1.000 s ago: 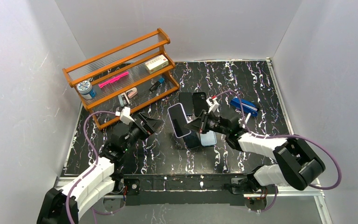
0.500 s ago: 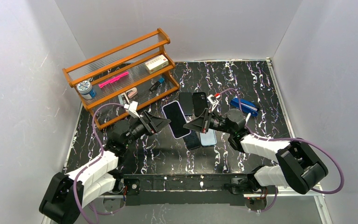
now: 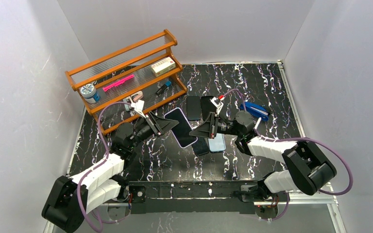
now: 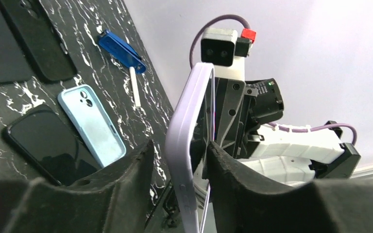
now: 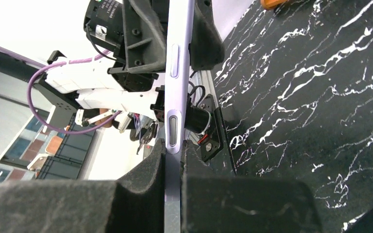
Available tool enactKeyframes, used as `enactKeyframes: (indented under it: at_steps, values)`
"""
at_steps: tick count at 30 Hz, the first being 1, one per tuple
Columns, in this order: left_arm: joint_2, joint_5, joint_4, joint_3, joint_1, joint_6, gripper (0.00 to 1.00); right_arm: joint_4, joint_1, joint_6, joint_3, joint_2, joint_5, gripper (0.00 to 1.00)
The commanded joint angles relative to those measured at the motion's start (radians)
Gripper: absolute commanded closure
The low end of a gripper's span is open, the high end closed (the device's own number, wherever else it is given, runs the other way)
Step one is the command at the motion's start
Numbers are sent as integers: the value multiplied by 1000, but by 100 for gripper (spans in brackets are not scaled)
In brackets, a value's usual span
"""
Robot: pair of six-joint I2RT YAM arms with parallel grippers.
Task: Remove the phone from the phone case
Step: Pick up the phone at the center of the board, then remove the phone case from the phone.
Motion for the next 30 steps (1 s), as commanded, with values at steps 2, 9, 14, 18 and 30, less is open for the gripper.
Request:
enactKeyframes:
  at_steps: [2, 9, 14, 18, 30]
  values:
    - [-7, 29, 63, 33, -9, -27, 71, 143, 1, 14, 82, 11, -53, 99]
    - [-52, -91, 67, 11, -9, -110, 100, 113, 4, -19, 43, -24, 17, 73]
    - [-96, -219, 67, -22, -11, -187, 100, 94, 41, -60, 16, -58, 101, 57]
    - [-116, -303, 73, -33, -16, -232, 100, 97, 82, -74, 2, -66, 156, 50]
    - [-143, -451, 83, -44, -61, -261, 100, 110, 155, -88, 16, -44, 203, 47]
